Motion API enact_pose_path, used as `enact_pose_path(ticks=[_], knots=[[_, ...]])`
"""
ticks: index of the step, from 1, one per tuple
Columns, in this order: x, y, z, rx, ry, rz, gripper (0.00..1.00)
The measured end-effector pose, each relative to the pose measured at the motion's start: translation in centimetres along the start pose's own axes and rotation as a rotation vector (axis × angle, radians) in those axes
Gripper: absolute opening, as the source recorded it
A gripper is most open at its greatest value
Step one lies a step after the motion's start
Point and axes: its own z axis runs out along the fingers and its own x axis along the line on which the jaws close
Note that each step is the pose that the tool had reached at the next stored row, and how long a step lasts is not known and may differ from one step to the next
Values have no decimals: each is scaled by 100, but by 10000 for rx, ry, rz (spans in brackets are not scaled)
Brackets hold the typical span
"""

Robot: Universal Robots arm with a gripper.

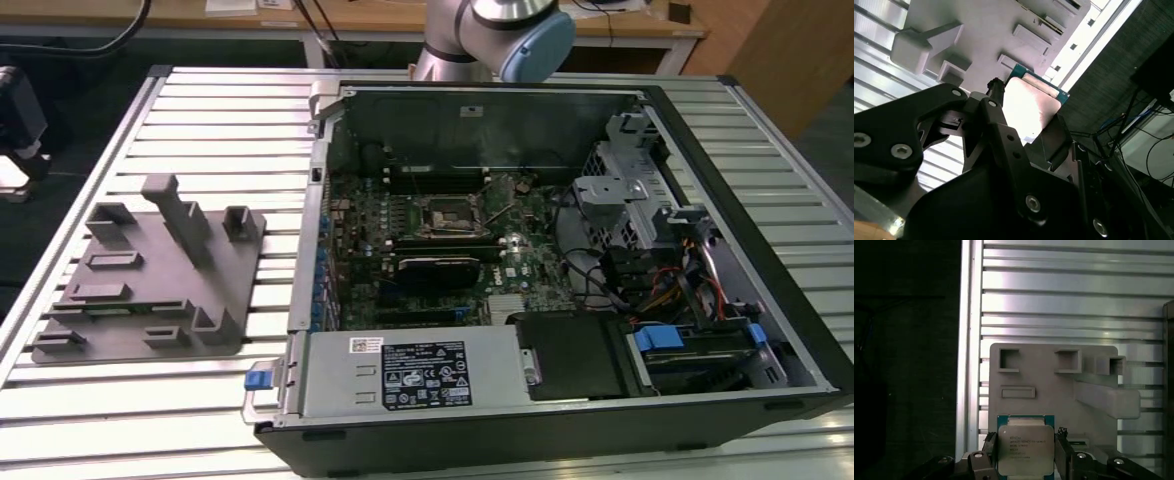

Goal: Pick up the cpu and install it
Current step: 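Pick up the cpu and move it towards the insertion slot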

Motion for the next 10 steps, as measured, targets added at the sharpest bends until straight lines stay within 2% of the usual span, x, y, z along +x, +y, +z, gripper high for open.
enact_pose_path(ticks=[10], knots=[[-17,10,-260,0,0,0,54]])
